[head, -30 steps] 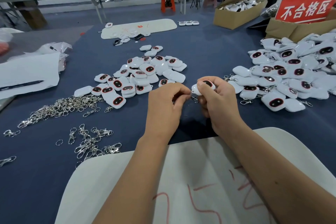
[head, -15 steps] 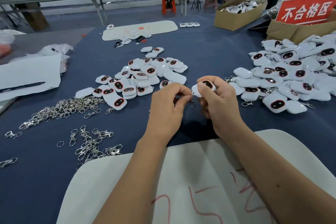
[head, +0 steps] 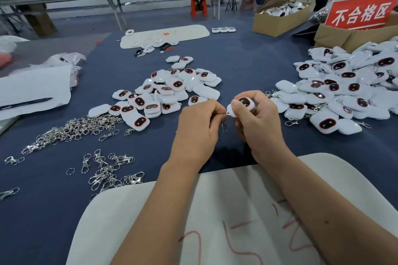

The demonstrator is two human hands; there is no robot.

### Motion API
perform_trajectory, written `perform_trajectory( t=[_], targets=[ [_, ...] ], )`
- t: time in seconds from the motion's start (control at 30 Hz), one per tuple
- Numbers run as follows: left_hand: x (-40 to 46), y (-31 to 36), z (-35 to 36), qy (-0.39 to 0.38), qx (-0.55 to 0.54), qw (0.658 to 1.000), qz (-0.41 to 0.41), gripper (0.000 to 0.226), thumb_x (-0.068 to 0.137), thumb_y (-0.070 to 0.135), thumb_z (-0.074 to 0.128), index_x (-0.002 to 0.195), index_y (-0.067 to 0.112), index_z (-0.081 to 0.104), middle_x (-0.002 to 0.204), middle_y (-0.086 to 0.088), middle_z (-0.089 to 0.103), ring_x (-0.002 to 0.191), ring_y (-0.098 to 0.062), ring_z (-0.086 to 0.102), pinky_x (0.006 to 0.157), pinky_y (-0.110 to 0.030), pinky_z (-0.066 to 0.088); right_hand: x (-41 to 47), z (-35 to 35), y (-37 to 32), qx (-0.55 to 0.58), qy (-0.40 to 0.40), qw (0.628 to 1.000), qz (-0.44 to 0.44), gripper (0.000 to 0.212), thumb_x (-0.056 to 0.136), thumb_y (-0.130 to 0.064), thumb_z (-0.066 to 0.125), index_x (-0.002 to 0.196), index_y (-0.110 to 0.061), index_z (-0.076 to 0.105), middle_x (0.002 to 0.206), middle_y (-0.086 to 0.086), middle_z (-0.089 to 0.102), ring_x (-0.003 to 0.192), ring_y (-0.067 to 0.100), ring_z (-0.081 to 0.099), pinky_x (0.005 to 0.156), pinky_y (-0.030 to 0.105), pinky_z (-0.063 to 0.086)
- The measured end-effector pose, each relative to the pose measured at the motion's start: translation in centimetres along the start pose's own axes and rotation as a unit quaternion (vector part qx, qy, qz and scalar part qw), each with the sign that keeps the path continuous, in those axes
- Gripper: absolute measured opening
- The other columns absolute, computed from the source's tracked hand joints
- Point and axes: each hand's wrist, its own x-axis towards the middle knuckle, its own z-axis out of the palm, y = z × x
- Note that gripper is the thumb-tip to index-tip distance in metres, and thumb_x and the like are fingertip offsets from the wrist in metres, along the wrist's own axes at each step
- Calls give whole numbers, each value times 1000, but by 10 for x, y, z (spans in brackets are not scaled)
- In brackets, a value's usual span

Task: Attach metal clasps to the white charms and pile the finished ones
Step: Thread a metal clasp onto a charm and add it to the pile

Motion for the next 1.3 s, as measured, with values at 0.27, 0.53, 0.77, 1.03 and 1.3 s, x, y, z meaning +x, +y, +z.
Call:
perform_trajectory(
  t=[0.27,0.53,0.77,1.03,1.3],
  targets=[
    [-2,9,9,57,-156,979,-116,12,89,9,75,86,19,70,83,10,73,78,-6,67,71,-16,51,-1,1,-4,57,-11,998,7,15,101,-17,66,105,-3,59,62,-4,60,50,8,51,44,19,39],
    [1,9,11,38,-371,897,-239,16,89,0,74,97,12,68,84,-9,77,73,-16,70,74,-26,56,2,-1,-5,139,-47,988,48,6,104,-18,62,103,-13,60,62,1,55,44,6,42,40,19,32],
    [3,6,10,90,-359,902,-224,19,88,-5,73,85,14,75,81,-4,77,74,-14,74,73,-23,58,4,-3,-3,188,-87,975,77,16,92,-22,66,106,-16,61,67,7,63,43,7,39,40,20,33],
    [-1,-2,5,26,5,1000,-11,18,93,1,65,89,14,77,75,13,67,75,-11,63,75,-32,52,4,-5,2,125,-78,985,93,10,102,-16,65,108,-13,57,69,7,65,48,12,43,39,21,33],
    [0,9,16,109,-339,899,-252,11,90,2,74,95,11,76,82,-3,78,74,-11,73,71,-21,56,5,-3,0,180,-96,976,78,11,106,-10,57,117,-11,56,70,8,67,45,8,37,41,20,34]
  ],
)
